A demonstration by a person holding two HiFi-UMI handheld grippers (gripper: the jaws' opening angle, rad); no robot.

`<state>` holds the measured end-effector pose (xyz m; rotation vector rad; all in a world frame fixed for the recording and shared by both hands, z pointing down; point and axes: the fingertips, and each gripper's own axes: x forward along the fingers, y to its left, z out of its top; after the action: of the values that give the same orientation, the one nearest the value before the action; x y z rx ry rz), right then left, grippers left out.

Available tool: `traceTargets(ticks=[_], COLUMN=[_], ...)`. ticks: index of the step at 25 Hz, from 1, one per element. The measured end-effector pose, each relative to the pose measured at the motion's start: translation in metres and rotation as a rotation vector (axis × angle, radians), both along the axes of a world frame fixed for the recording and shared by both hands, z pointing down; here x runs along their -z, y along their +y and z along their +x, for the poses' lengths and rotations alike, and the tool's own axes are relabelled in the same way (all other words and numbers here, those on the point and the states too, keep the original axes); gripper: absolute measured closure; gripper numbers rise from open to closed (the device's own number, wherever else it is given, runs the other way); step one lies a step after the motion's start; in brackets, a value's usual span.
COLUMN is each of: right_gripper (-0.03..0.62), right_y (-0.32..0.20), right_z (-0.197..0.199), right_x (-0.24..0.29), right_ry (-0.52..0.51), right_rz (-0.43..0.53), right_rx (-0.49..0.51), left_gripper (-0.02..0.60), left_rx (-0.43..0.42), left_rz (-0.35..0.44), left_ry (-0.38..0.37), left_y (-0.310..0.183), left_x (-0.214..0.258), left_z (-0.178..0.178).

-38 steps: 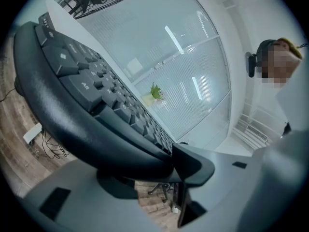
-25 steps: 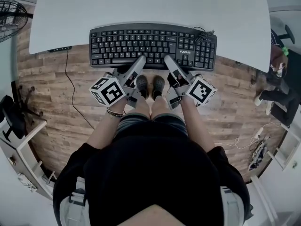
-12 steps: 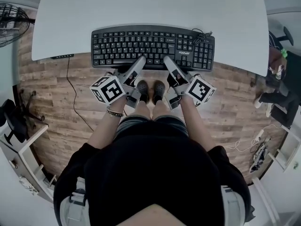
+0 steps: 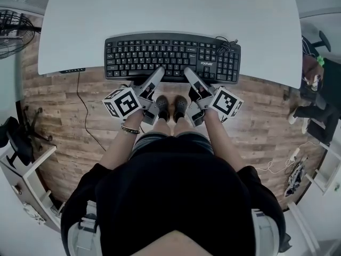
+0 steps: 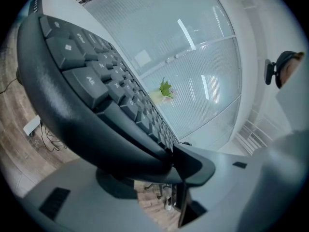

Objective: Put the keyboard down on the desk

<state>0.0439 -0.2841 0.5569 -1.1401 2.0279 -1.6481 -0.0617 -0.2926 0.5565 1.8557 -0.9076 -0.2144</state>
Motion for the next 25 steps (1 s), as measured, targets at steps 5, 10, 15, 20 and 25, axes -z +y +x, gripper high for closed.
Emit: traceTargets(ticks=[5, 10, 15, 20, 25], right_gripper=[0.368, 0.364, 0.323, 0.318, 0.313], right_y=[-0.016, -0.025, -0.032, -0.035, -0.038], right_z=[0.005, 0.002, 0.006, 0.008, 0.007], right_x=[-0.008, -0.012, -0.016, -0.017, -0.018], right_ry=[0.026, 0.023, 0.042, 0.038, 0.004], right_rz=[-0.048, -0.072, -0.096, -0.101, -0.12], right_rx=[0.015, 0.021, 0.013, -0.002, -0.021], left_gripper=[0.345, 0.344, 0.342, 0.334, 0.313], left_rx=[0.014, 0.014, 0.026, 0.033, 0.042], left_rz=[-0.035, -0.067, -0.099, -0.116, -0.124], left_ry=[-0.01, -0.005, 0.016, 0.013, -0.011], left_y=[-0.015, -0.024, -0.025, -0.026, -0.03], left_x=[-0.009, -0.014, -0.013, -0.014, -0.015], left_z=[0.002, 0.001, 0.004, 0.005, 0.002])
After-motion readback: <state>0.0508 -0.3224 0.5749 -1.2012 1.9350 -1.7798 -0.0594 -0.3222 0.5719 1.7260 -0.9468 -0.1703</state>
